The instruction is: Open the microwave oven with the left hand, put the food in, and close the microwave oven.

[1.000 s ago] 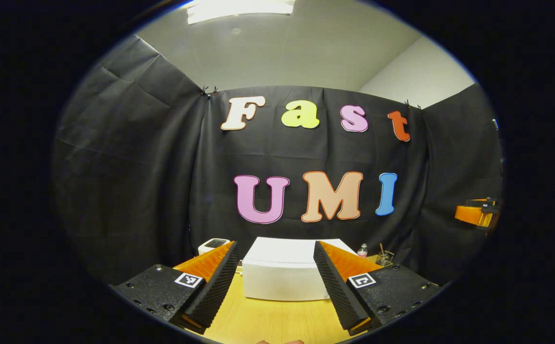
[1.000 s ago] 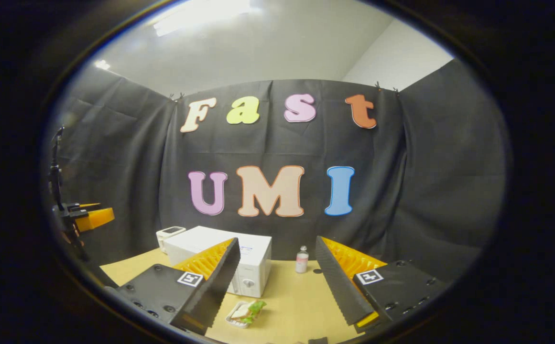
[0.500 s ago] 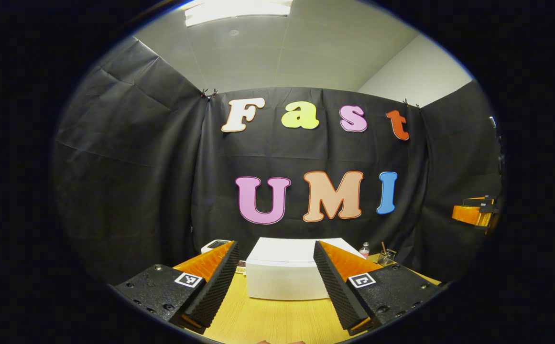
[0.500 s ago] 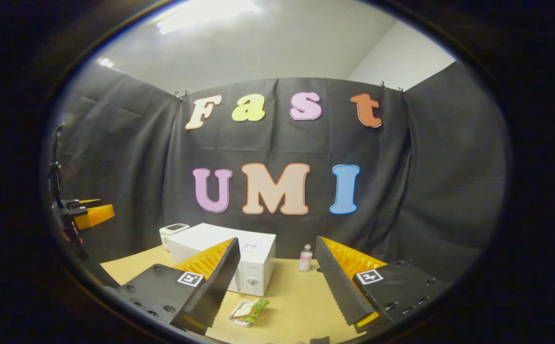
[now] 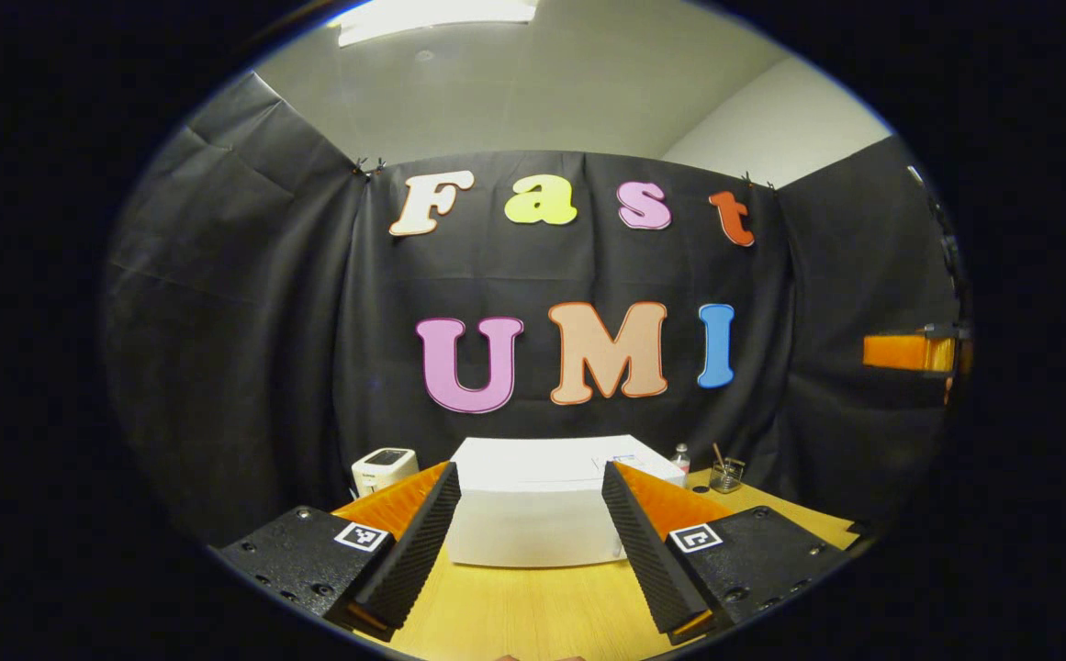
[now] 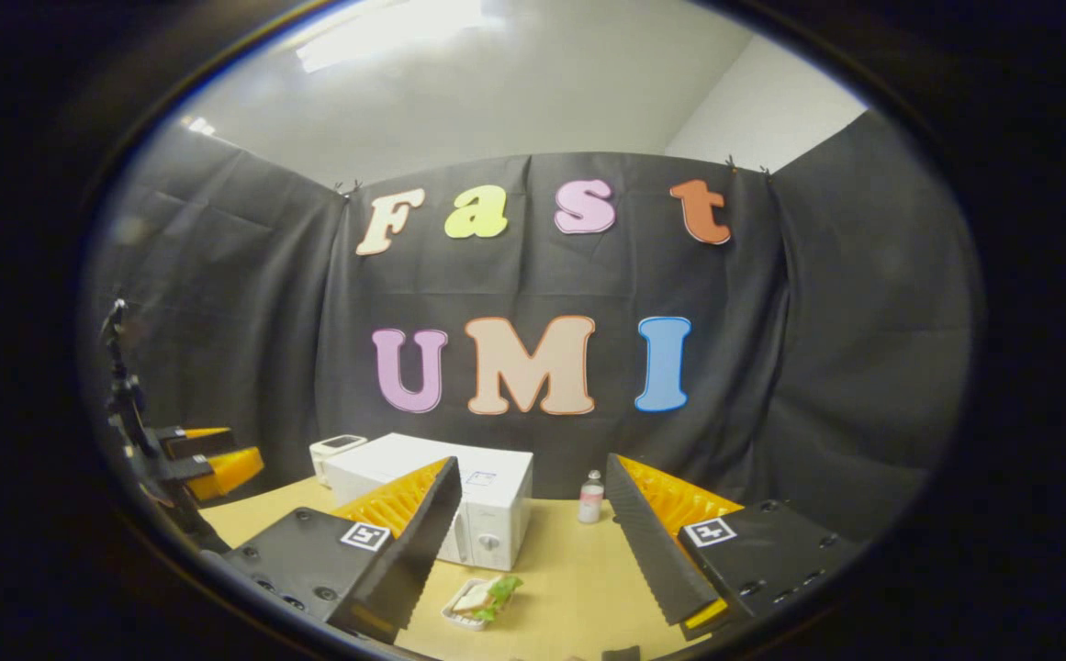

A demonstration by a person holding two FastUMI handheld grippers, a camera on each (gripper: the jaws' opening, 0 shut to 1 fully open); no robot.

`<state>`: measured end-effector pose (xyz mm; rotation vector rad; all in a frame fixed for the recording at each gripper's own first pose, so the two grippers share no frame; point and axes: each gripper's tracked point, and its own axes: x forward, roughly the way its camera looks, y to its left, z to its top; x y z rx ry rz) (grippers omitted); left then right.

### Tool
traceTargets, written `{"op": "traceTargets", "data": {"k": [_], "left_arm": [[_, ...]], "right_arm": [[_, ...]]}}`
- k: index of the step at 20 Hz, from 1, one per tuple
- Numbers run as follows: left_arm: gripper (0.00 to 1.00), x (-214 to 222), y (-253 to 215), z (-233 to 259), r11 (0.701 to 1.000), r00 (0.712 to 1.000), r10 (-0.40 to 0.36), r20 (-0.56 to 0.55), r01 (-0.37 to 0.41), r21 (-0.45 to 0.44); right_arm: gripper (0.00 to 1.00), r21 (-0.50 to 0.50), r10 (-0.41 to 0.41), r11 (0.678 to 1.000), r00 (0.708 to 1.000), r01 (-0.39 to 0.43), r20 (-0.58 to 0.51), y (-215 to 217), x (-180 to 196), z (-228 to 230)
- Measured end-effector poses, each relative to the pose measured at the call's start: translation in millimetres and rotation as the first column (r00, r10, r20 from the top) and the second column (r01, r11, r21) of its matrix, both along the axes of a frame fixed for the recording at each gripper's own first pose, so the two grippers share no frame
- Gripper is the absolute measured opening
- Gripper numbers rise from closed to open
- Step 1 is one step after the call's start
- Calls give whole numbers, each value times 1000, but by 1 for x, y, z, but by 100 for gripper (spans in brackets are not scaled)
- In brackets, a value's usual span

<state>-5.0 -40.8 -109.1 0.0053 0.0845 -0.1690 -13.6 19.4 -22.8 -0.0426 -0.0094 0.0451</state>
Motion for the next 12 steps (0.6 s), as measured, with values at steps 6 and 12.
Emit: {"op": "traceTargets", "data": {"k": [6, 12], "left_arm": [[96, 9, -39, -62, 993, 993, -109, -42, 107, -46], [96, 37, -80, -113, 984, 983, -177, -50, 176, -27]], "right_arm": [[100, -3, 29, 1000, 1000, -29, -6, 6, 5, -11], [96, -5, 15, 1000, 999, -15, 28, 0, 29, -22]]}}
